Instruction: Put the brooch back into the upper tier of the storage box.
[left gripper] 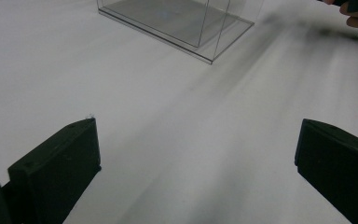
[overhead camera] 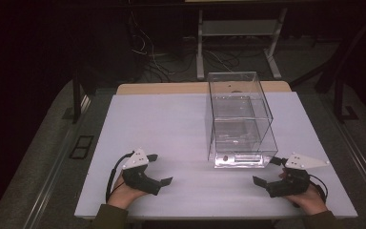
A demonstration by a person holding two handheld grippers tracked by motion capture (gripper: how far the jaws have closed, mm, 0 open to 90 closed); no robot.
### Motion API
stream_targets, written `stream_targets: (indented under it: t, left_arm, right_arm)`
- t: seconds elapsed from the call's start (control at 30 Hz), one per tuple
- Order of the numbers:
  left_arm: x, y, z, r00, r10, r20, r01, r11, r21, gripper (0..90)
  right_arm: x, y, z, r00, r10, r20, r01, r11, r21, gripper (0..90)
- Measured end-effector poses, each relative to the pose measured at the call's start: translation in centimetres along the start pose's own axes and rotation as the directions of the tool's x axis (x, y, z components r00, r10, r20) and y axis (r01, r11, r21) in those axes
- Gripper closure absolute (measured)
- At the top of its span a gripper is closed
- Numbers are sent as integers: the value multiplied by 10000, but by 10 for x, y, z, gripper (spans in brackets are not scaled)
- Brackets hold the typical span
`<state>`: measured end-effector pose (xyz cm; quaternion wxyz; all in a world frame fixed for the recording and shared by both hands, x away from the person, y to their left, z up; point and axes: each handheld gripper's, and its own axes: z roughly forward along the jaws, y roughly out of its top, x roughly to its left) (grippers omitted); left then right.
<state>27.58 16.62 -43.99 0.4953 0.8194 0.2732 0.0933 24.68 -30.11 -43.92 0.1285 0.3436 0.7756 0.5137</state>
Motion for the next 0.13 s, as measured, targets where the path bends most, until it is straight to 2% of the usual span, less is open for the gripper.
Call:
stream_targets:
  t: [0.13]
  left_arm:
    - [0,0,0,10000,40,5,-40,10000,-16,0]
  right_arm:
    - [0,0,0,10000,-16,-20,16,10000,18,27]
